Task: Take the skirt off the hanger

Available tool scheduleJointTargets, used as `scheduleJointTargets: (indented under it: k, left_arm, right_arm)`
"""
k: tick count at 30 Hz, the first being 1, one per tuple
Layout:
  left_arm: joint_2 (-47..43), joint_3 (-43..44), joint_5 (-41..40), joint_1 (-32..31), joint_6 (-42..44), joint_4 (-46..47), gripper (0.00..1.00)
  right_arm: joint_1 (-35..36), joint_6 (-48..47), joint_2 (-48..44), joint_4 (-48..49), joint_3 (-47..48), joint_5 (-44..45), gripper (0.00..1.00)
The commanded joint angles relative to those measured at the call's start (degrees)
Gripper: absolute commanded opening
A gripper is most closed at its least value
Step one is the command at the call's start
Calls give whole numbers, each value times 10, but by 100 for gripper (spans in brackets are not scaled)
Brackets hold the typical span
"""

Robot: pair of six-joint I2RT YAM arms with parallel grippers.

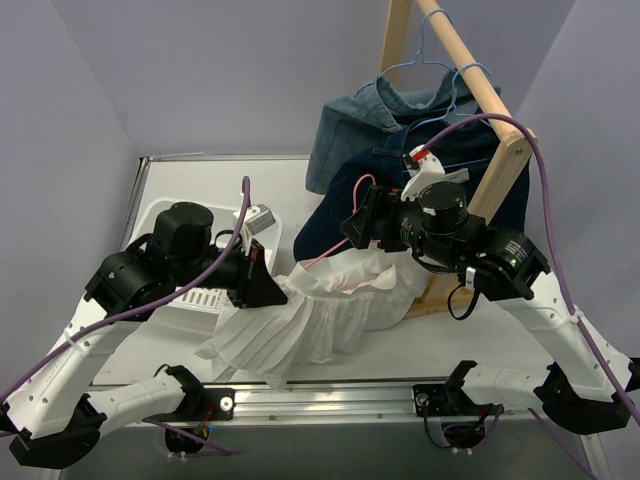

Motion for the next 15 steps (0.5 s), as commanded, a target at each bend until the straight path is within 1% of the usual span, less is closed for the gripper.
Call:
scheduleJointTargets:
  k: [1, 2, 3, 6, 8, 11, 12, 14, 15]
  left_arm:
    - [-6, 3, 24, 2, -8, 38, 2]
    - [-4, 3, 25, 2, -9, 41, 2]
    - [-2, 2, 27, 2, -11, 42, 2]
    - [-1, 3, 28, 2, -17, 55, 2]
    - [3, 6, 31, 2, -21, 63, 2]
    - [10, 9, 35, 2, -23, 70, 2]
    - [11, 13, 36, 2, -23, 70, 2]
    - [12, 15, 39, 2, -23, 71, 2]
    - [12, 17, 40, 2, -24, 72, 2]
  right_arm:
    - [5, -7, 8, 31, -12, -14, 74]
    - [5, -7, 9, 33, -15, -17, 71]
    - [6, -8, 11, 36, -17, -18, 66]
    - [11, -10, 15, 38, -21, -23, 59]
    - [15, -11, 17, 37, -28, -21, 57]
    - [18, -11, 17, 39, -40, -20, 49]
    - [18, -11, 18, 39, -43, -20, 45]
    - [20, -10, 18, 38, -51, -18, 41]
    - [20, -10, 18, 38, -54, -15, 30]
